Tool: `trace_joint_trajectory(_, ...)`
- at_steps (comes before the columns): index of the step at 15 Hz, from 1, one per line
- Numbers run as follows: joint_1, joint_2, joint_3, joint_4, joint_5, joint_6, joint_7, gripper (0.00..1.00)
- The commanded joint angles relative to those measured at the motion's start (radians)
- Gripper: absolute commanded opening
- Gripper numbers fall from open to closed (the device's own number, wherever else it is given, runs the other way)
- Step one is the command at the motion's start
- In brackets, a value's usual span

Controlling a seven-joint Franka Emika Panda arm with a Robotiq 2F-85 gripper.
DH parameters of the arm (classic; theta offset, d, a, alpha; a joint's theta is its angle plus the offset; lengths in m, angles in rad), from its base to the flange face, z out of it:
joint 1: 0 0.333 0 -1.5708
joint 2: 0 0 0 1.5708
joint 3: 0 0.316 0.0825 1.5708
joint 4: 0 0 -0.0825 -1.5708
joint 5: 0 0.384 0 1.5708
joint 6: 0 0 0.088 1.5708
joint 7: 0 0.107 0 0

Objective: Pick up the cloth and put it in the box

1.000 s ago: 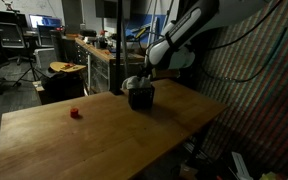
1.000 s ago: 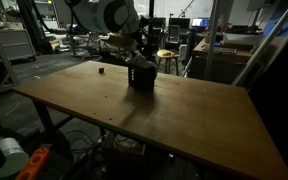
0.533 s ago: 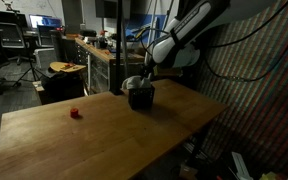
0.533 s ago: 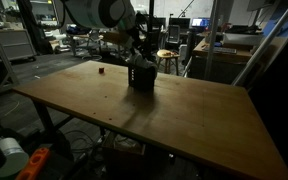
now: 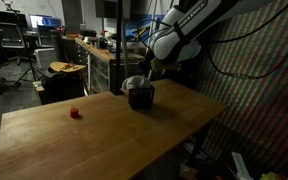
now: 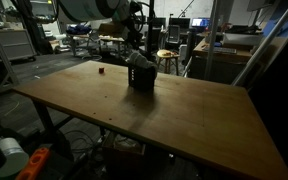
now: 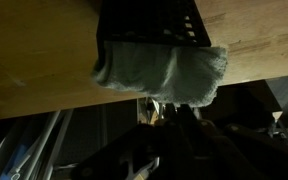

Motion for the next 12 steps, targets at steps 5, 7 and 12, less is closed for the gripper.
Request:
trace_joint_trajectory(5, 0.012, -0.015, 0.002, 0.015, -0.092, -0.013, 0.078, 0.00)
trace_joint_trajectory(7, 0.017, 0.004, 0.003, 0.031, -0.105, -0.012, 0.086, 0.01)
trace_joint_trajectory(12, 0.027, 0.069, 0.002, 0.077, -0.116, -0.009, 0.089, 0.01)
